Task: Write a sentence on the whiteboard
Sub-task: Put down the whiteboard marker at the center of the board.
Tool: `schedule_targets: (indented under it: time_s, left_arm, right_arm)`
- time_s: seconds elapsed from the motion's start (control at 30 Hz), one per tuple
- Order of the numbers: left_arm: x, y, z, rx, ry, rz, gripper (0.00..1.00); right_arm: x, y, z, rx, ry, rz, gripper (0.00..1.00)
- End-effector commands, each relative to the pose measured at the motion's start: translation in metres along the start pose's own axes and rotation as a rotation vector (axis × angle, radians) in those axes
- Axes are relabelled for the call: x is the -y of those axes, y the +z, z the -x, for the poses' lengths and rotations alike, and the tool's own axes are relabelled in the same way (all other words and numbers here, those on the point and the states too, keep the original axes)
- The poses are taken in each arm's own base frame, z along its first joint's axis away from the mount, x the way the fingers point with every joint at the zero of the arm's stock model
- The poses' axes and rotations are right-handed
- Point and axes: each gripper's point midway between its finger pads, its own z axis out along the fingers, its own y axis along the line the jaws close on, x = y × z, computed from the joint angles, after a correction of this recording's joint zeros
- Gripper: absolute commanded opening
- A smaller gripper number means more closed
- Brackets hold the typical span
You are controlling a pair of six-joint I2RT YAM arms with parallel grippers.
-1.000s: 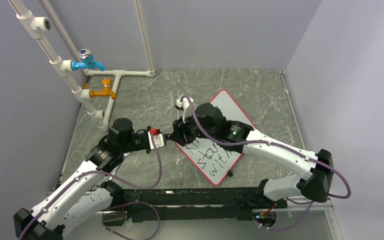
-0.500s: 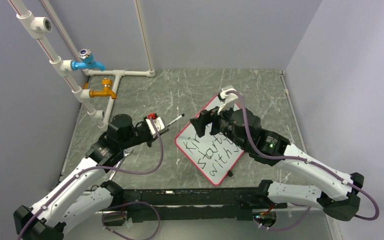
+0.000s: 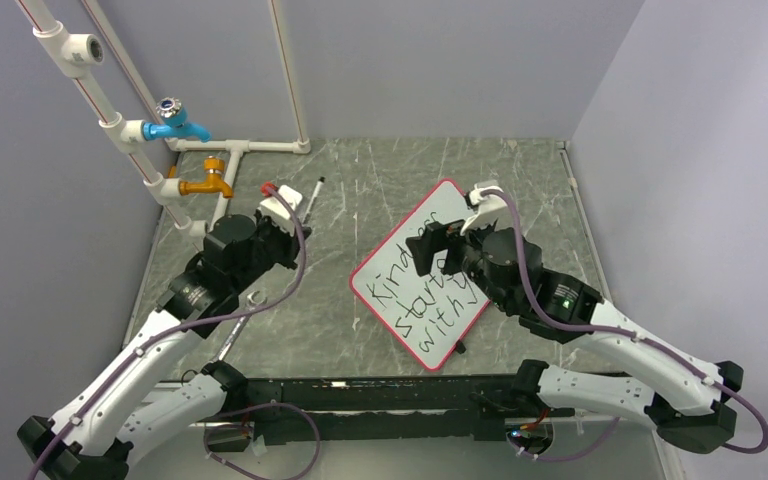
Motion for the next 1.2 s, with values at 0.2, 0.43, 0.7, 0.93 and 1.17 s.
schedule_targets:
  time_s: [0.2, 0.43, 0.7, 0.93, 1.17]
  left_arm:
    - [-0.049, -0.032, -0.071, -0.238, -0.443, 0.469, 0.00]
    - [-0.045, -0.029, -0.143, -0.411, -0.570, 0.590, 0.00]
    - [-0.033, -0.011, -0.201, -0.525, -0.581, 0.587, 0.00]
    - [-0.019, 0.005, -0.231, -0.651, -0.557, 0.525, 0.00]
    - [-0.014, 0.008, -0.246, -0.712, -0.539, 0.509, 0.15]
  right_arm:
    - [0.024, -0.013, -0.002, 0.041, 0.047, -0.086, 0.94]
    - [0.027, -0.013, -0.010, 0.021, 0.045, -0.095, 0.94]
    - [0.031, -0.013, -0.019, 0.005, 0.044, -0.110, 0.94]
    - [0.032, -0.011, -0.021, -0.002, 0.031, -0.119, 0.94]
    - [0.035, -0.010, -0.023, -0.005, 0.021, -0.131, 0.94]
